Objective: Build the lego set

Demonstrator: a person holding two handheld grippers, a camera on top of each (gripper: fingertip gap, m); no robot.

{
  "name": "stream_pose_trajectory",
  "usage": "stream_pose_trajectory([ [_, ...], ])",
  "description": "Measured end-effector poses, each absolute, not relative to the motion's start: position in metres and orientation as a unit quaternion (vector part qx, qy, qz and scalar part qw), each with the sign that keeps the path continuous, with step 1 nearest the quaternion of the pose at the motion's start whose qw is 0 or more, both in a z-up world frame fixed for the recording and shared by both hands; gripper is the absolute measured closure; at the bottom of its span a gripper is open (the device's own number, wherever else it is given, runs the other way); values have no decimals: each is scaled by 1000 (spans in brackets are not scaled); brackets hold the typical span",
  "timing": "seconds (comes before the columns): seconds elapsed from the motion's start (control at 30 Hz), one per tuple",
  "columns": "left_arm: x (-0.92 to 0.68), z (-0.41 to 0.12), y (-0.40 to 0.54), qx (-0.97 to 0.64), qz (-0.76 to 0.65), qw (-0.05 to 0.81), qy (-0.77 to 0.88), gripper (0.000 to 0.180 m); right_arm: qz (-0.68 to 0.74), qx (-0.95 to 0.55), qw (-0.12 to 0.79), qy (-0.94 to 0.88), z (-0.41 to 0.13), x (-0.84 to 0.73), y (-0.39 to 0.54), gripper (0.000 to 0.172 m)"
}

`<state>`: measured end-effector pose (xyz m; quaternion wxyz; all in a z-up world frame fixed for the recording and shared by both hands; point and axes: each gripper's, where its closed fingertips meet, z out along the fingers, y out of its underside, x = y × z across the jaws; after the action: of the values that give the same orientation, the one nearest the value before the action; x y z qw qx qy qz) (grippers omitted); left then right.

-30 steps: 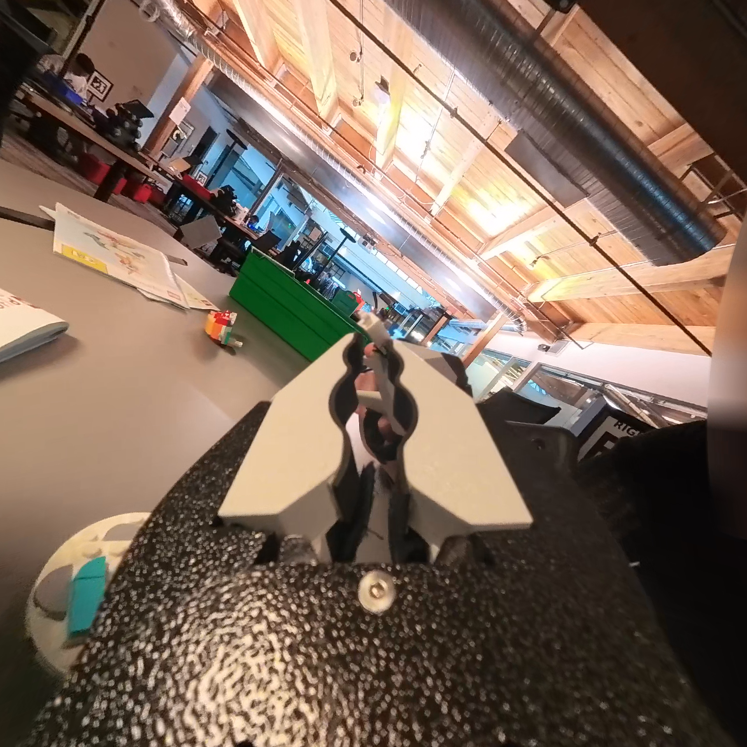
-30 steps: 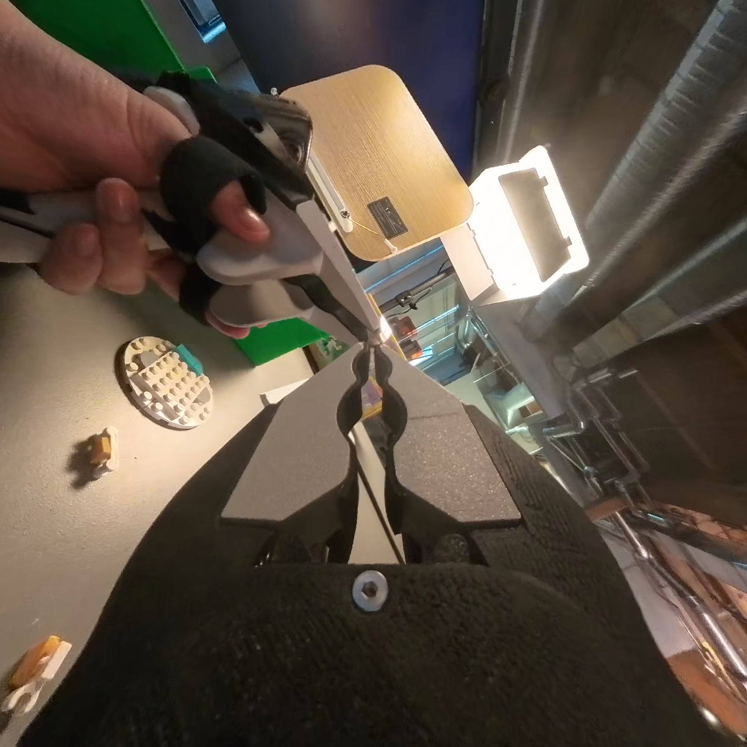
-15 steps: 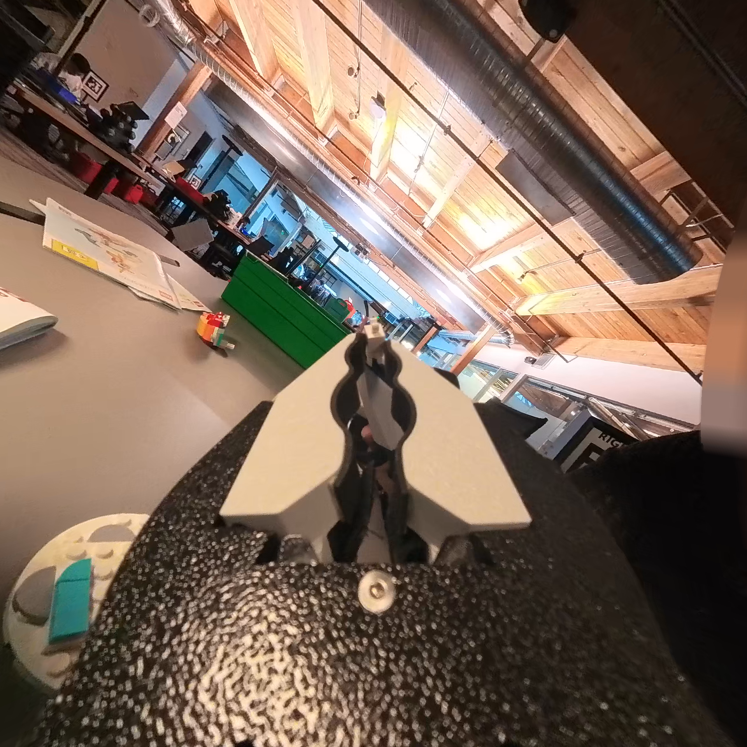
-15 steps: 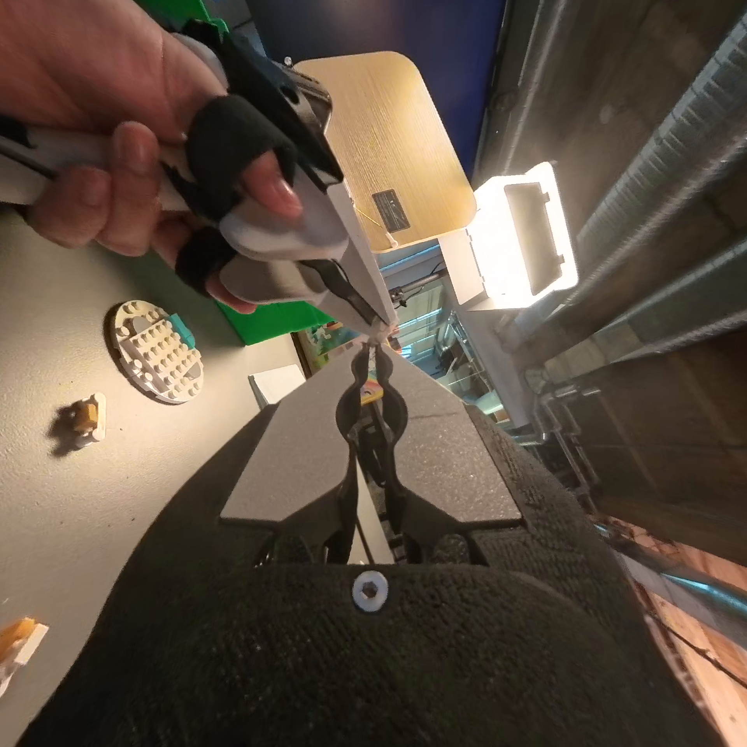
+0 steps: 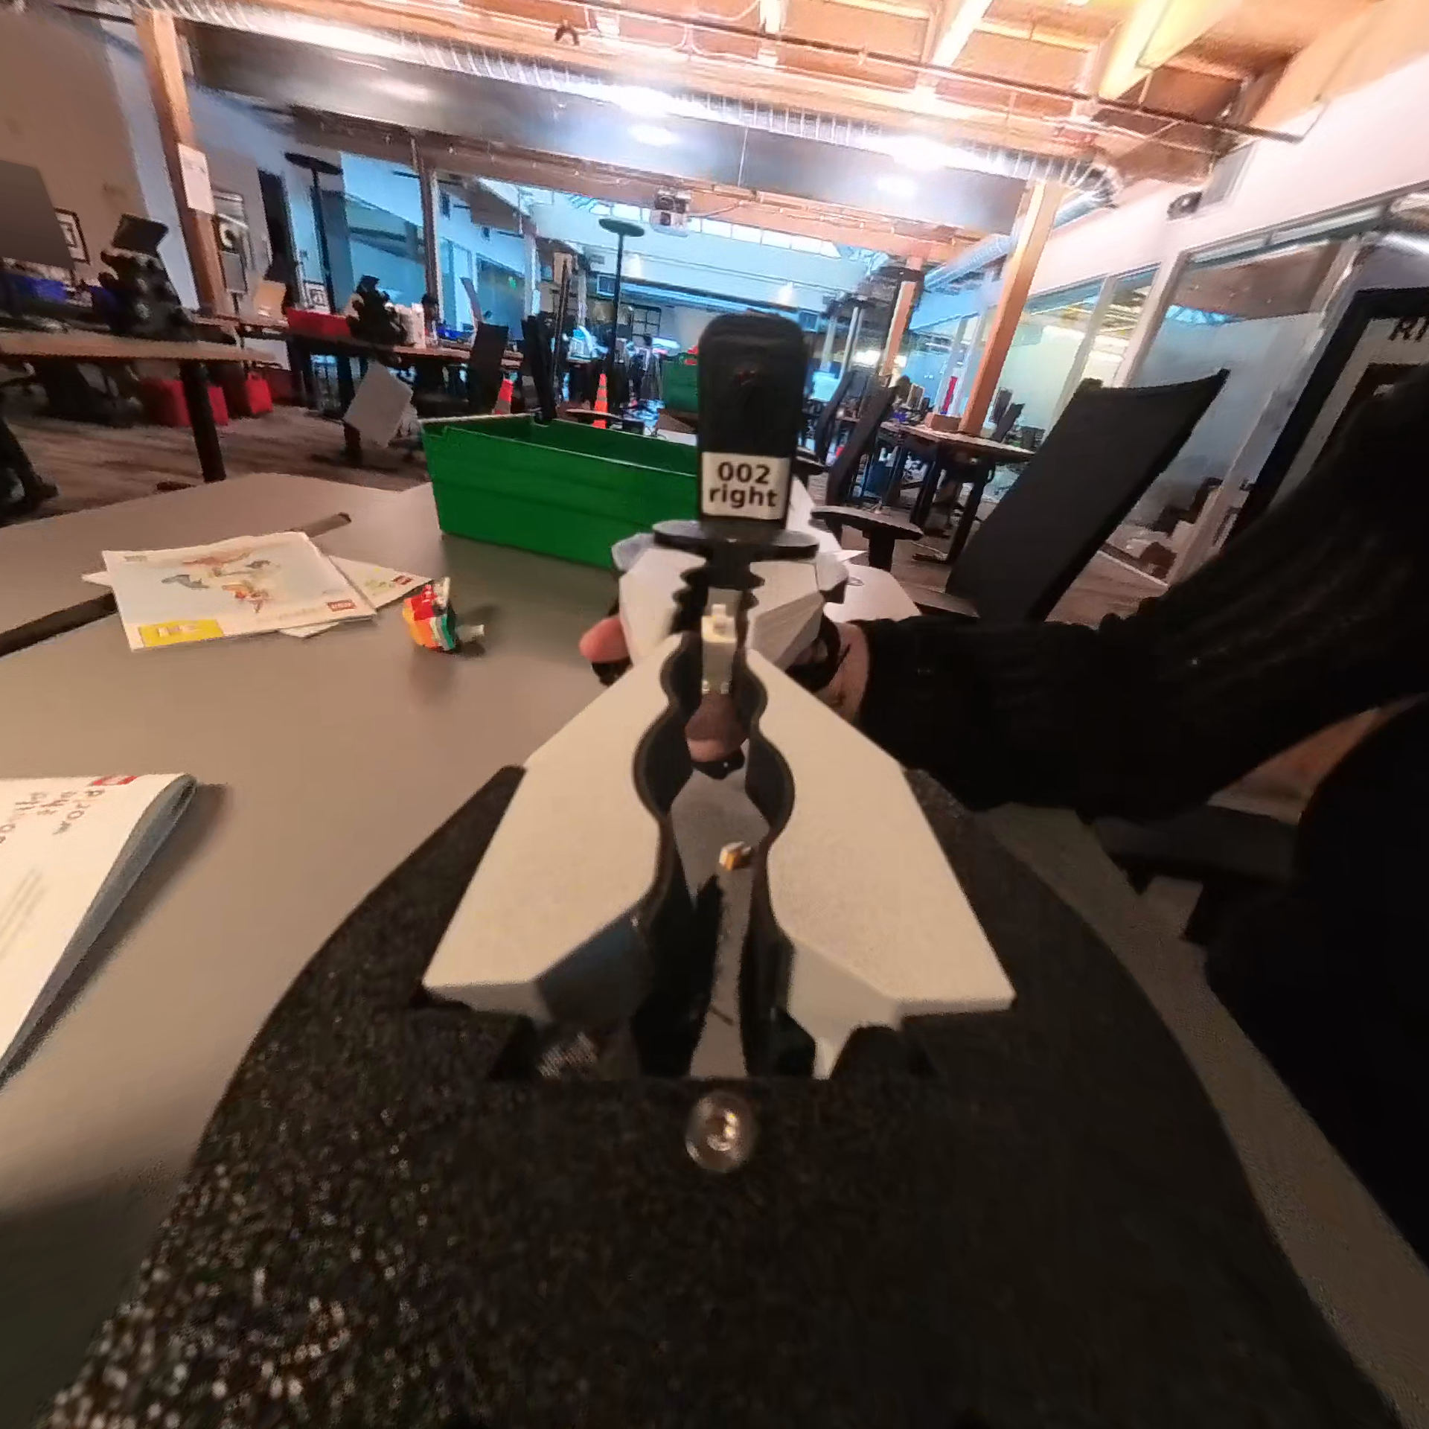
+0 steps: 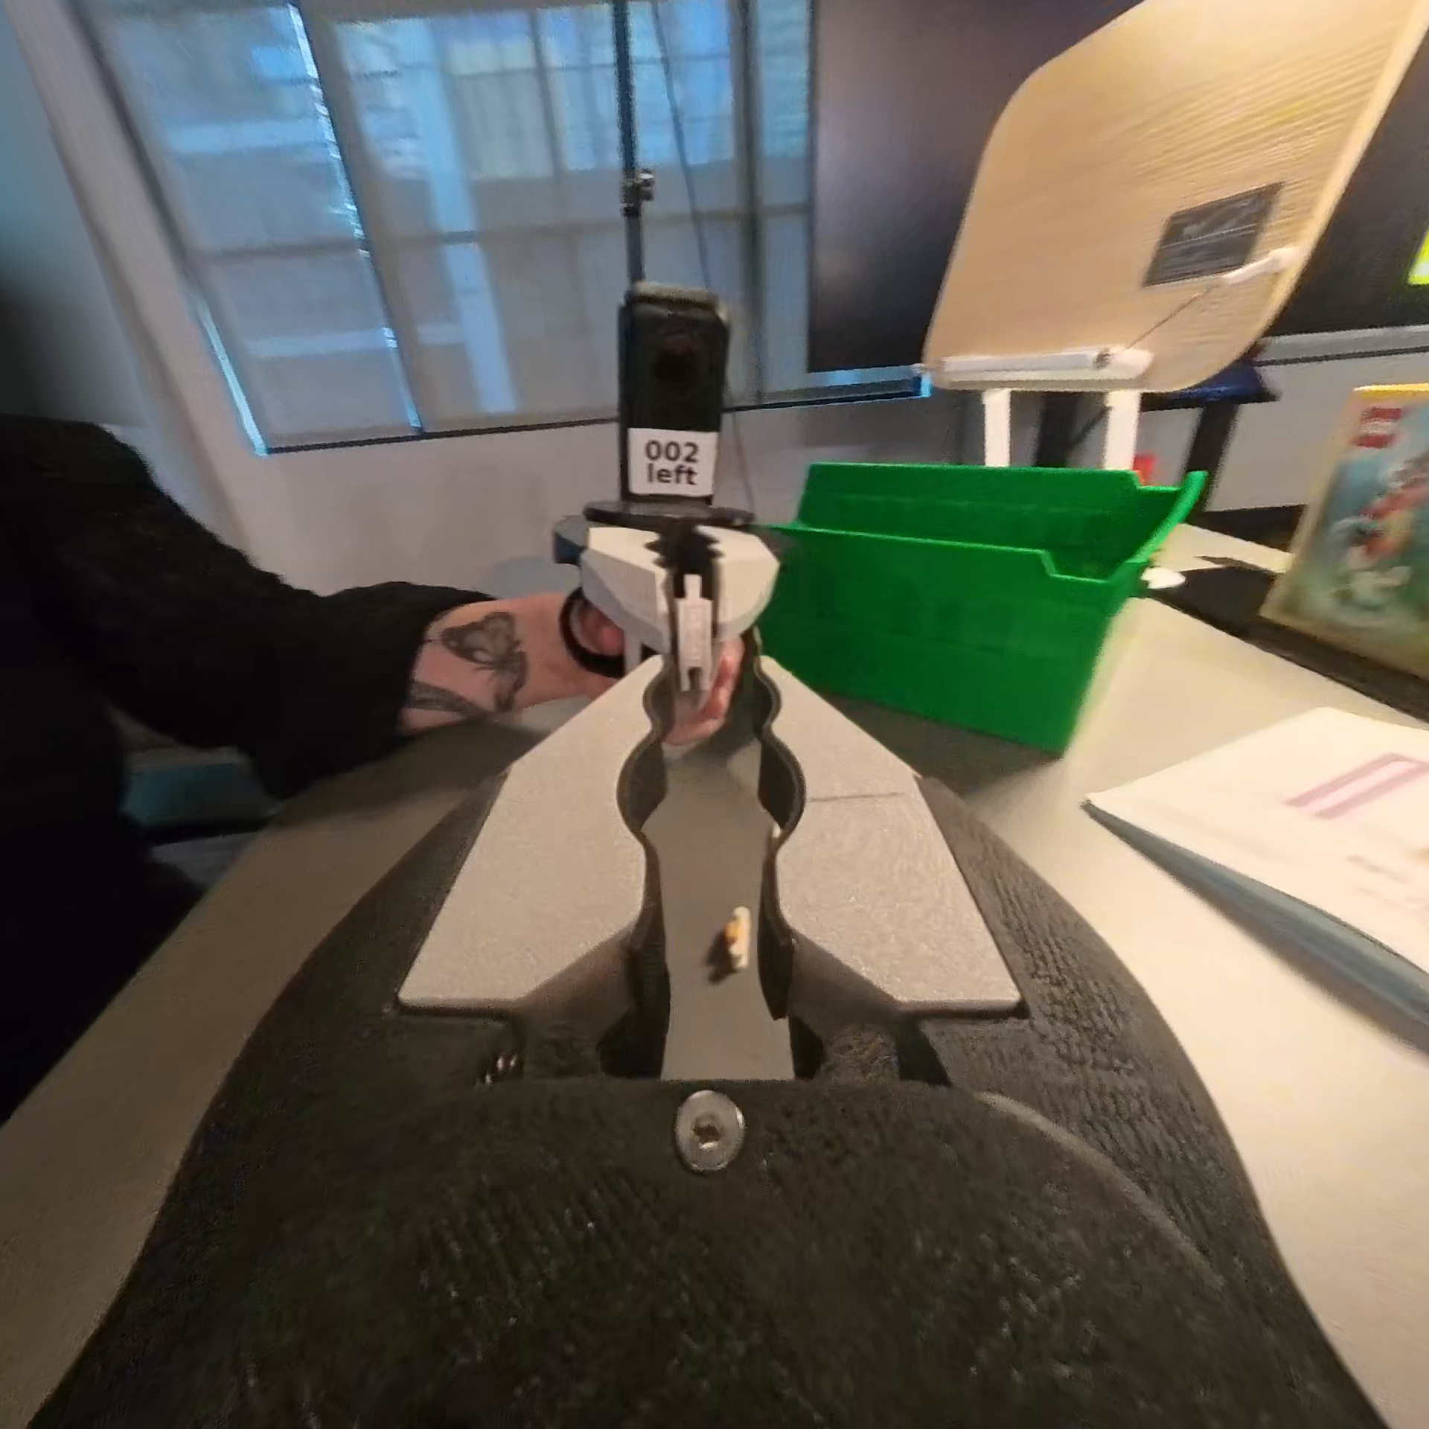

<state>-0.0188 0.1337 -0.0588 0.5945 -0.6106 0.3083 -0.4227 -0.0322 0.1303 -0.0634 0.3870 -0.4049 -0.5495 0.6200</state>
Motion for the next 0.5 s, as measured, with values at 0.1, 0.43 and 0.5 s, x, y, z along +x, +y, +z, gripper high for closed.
stream_pose_trajectory([
  [0.1,-20,-57,131,-606,-430,593,311,176,638,-393,373,-547,-59,-30,124,160],
  [0.43,-16,-68,131,-623,-406,580,334,176,621,-379,397,-560,-56,-25,126,161],
  [0.5,-14,-72,131,-628,-401,575,340,176,606,-379,404,-572,-60,-27,124,162],
])
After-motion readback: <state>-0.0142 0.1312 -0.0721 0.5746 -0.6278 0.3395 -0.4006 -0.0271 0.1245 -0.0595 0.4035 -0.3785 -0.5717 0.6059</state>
